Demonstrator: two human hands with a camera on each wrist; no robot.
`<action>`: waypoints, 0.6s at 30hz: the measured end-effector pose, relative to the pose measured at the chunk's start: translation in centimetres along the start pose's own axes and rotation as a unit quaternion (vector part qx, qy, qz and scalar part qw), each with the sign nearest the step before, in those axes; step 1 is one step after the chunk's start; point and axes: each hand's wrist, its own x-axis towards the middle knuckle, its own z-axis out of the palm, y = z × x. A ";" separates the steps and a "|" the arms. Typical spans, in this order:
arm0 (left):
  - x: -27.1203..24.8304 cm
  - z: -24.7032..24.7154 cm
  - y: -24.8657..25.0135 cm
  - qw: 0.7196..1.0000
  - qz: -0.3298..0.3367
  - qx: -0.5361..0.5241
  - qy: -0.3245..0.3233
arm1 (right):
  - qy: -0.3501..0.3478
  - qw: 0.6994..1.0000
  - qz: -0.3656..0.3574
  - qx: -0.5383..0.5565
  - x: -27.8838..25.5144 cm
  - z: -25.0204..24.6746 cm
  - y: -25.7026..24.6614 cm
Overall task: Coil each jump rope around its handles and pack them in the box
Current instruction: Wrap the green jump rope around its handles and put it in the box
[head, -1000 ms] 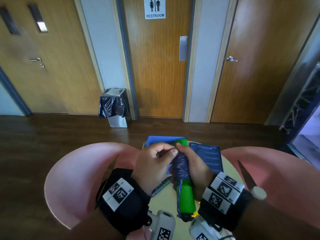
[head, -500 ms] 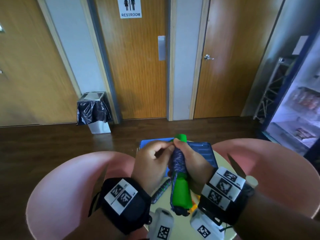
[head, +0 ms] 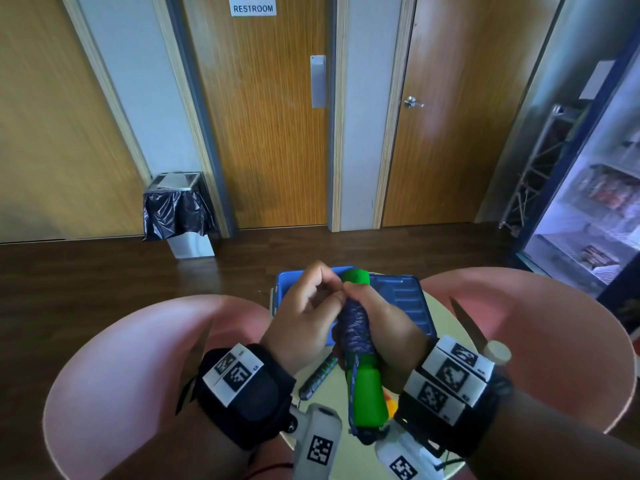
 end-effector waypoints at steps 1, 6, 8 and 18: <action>0.0 -0.1 -0.1 1.000 0.003 -0.001 -0.002 | -0.001 1.000 -0.009 -0.012 -0.1 0.1 0.0; -0.5 -0.5 -0.2 1.000 0.012 -0.008 -0.011 | -0.002 0.999 -0.043 -0.027 -0.7 0.1 0.0; -0.7 -0.6 0.0 0.999 0.005 -0.036 -0.002 | -0.027 0.999 -0.020 -0.019 -1.1 0.0 0.2; -2.3 0.5 1.4 0.995 -0.045 -0.050 0.077 | -0.042 0.999 -0.012 0.028 -2.4 -0.4 0.7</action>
